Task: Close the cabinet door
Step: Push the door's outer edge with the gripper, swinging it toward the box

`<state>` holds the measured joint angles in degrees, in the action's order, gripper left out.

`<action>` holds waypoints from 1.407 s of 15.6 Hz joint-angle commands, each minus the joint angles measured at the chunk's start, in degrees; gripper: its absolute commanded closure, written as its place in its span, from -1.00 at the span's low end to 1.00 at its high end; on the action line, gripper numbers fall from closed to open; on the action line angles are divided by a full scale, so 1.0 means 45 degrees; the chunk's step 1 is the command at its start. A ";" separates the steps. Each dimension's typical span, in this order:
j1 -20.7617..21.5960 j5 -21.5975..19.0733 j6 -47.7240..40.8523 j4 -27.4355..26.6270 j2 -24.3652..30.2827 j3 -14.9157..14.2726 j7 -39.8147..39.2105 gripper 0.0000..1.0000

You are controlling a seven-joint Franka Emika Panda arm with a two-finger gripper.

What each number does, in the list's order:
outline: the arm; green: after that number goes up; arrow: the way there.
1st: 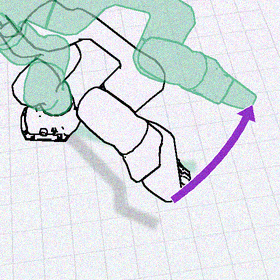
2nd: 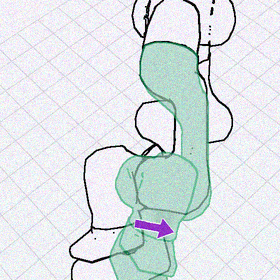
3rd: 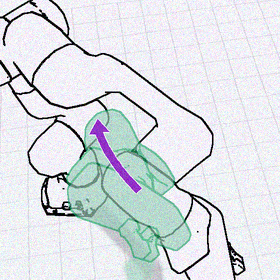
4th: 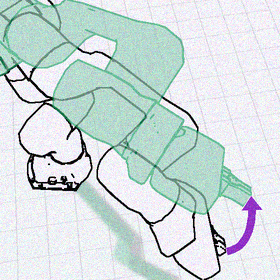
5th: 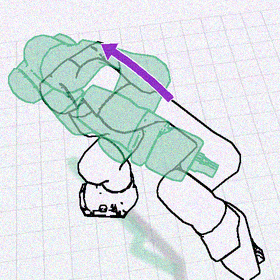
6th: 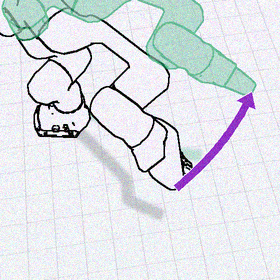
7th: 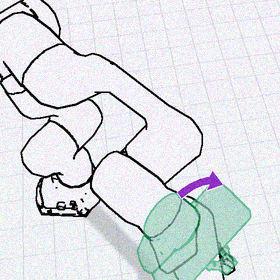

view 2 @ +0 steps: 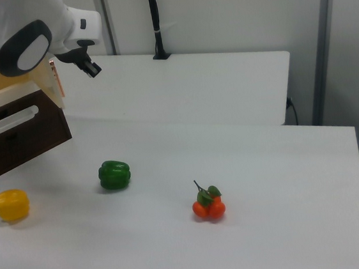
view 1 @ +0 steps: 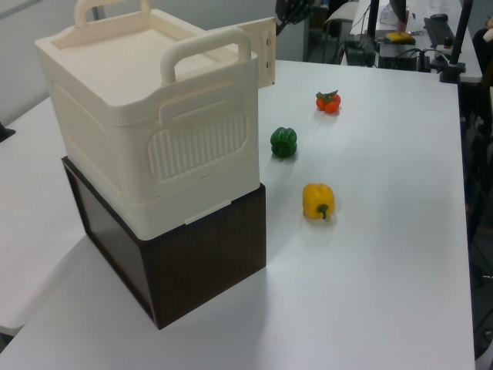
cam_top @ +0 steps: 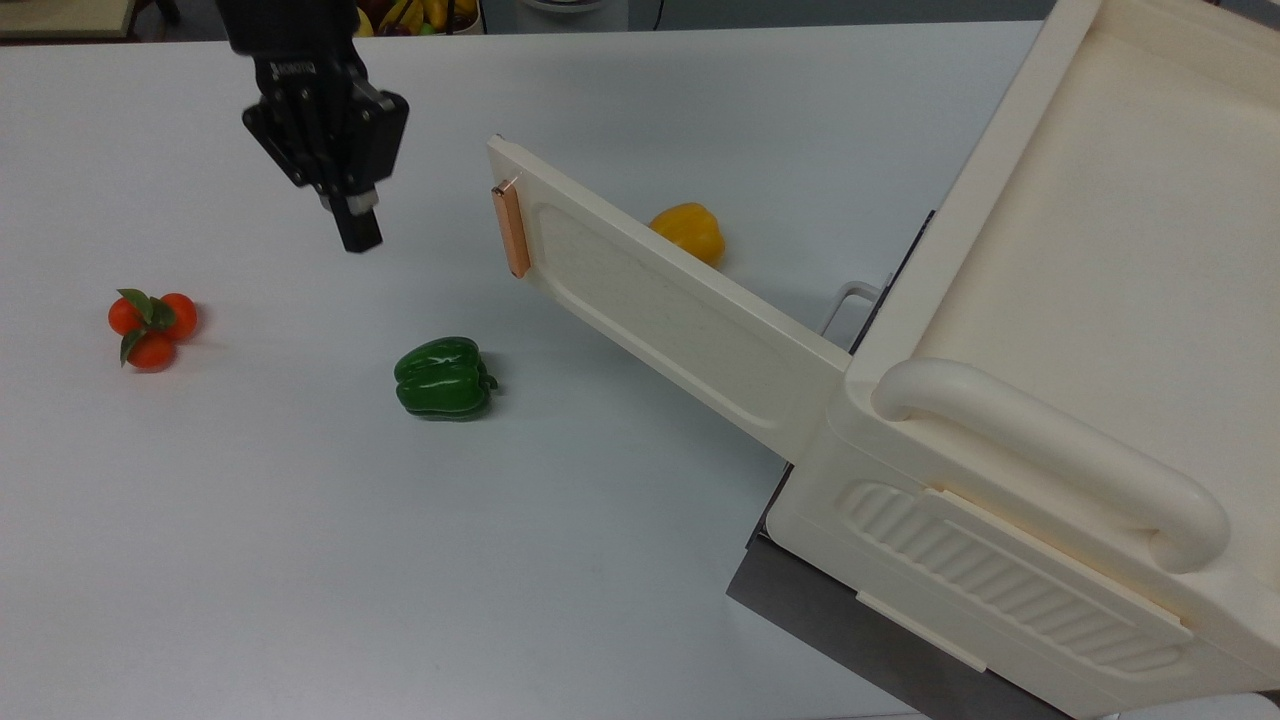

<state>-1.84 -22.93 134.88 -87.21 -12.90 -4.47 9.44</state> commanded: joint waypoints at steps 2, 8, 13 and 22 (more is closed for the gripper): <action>0.0661 -0.0392 0.0826 0.0844 -0.0902 -0.0022 0.0422 1.00; 0.1404 -0.0392 0.0887 0.0766 -0.0923 -0.0022 0.0324 1.00; 0.1522 -0.0372 0.0011 0.0727 -0.0805 -0.0022 0.0266 1.00; 0.2302 -0.0256 -0.1456 0.0708 -0.0629 -0.0002 0.0324 1.00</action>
<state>6.69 -23.70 131.06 -84.19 -16.48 -4.14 10.57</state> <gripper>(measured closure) 0.991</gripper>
